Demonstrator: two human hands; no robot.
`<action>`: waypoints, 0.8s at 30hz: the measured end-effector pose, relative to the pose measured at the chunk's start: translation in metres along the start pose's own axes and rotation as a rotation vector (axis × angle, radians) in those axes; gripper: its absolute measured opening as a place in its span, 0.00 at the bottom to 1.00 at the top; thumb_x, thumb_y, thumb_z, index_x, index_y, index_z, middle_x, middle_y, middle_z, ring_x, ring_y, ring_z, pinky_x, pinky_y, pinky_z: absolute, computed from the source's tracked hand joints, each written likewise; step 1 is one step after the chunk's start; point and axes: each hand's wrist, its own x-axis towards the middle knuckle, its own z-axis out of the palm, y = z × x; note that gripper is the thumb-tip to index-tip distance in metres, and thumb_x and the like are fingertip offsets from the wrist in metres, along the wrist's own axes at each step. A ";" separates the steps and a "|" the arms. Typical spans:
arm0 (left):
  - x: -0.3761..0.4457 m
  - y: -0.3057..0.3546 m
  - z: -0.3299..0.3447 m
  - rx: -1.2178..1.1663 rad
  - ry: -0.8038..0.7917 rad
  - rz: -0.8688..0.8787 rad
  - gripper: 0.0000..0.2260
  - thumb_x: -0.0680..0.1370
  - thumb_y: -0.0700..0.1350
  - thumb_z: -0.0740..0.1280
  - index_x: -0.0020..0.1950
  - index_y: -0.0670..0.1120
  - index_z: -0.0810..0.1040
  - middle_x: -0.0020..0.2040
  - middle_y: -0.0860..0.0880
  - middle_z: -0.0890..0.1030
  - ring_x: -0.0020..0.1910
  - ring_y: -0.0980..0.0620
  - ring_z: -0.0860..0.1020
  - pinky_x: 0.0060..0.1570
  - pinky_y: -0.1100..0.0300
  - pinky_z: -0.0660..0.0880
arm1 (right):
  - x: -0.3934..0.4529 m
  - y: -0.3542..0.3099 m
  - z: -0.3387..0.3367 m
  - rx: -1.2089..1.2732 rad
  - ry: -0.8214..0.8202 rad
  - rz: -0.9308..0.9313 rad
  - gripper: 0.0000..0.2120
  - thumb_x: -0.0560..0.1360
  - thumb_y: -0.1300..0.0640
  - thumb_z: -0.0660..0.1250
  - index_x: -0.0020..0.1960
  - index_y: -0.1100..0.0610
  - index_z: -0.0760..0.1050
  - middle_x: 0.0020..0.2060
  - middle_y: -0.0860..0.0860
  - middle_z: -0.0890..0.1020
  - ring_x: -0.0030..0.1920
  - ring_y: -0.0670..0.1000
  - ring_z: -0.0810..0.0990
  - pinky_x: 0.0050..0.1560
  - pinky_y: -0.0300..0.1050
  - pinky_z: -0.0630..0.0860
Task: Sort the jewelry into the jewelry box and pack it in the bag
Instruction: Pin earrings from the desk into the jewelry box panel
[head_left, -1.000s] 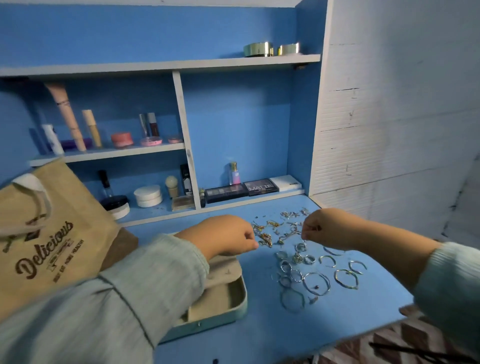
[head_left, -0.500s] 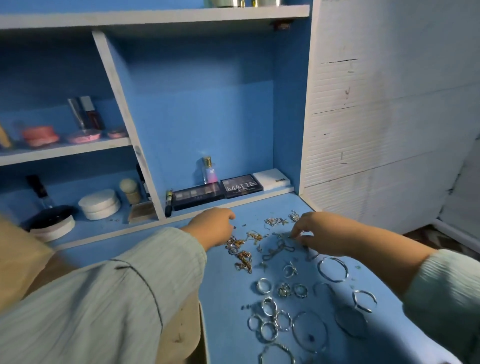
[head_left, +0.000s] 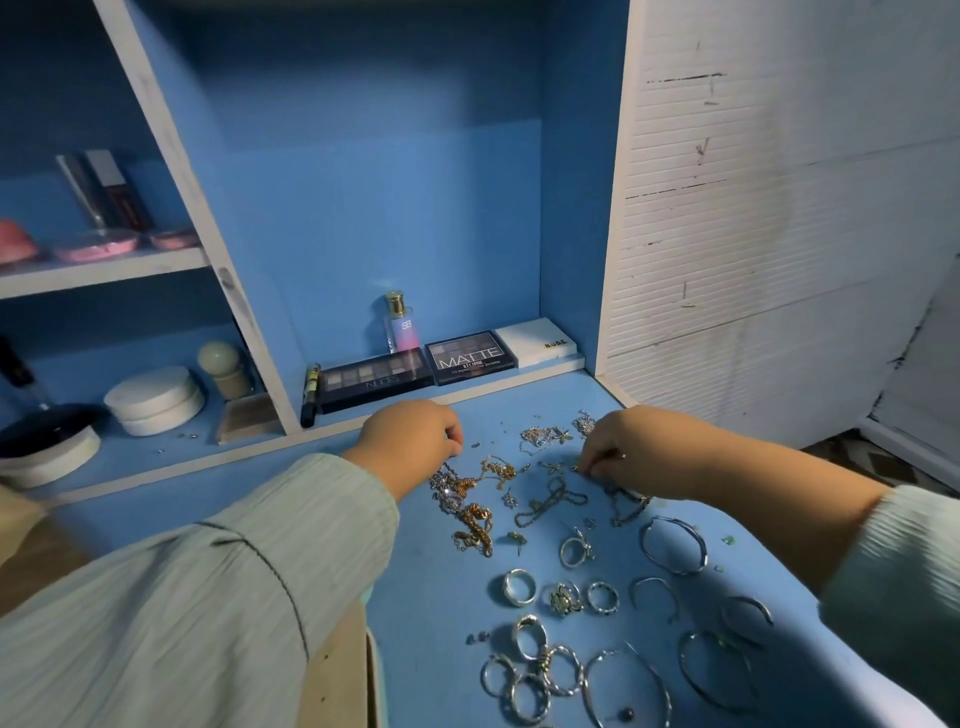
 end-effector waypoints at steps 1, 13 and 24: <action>0.001 0.000 0.000 0.023 -0.001 0.004 0.06 0.78 0.47 0.63 0.50 0.52 0.79 0.51 0.53 0.79 0.51 0.52 0.76 0.48 0.57 0.73 | -0.001 0.001 0.000 0.028 0.013 0.002 0.10 0.76 0.58 0.63 0.54 0.50 0.80 0.52 0.44 0.80 0.50 0.46 0.77 0.50 0.37 0.72; 0.008 0.000 0.005 0.169 -0.047 0.009 0.10 0.76 0.36 0.59 0.49 0.48 0.78 0.49 0.50 0.77 0.48 0.47 0.77 0.41 0.57 0.71 | -0.017 0.026 0.006 0.001 0.059 0.045 0.10 0.76 0.57 0.64 0.54 0.52 0.80 0.48 0.45 0.72 0.50 0.47 0.75 0.54 0.38 0.71; 0.000 0.008 0.000 0.222 -0.055 0.002 0.13 0.74 0.34 0.57 0.53 0.44 0.77 0.53 0.43 0.77 0.54 0.44 0.77 0.49 0.51 0.74 | 0.033 -0.004 0.002 0.005 0.155 0.142 0.14 0.77 0.57 0.61 0.63 0.55 0.74 0.59 0.52 0.74 0.56 0.52 0.74 0.54 0.43 0.71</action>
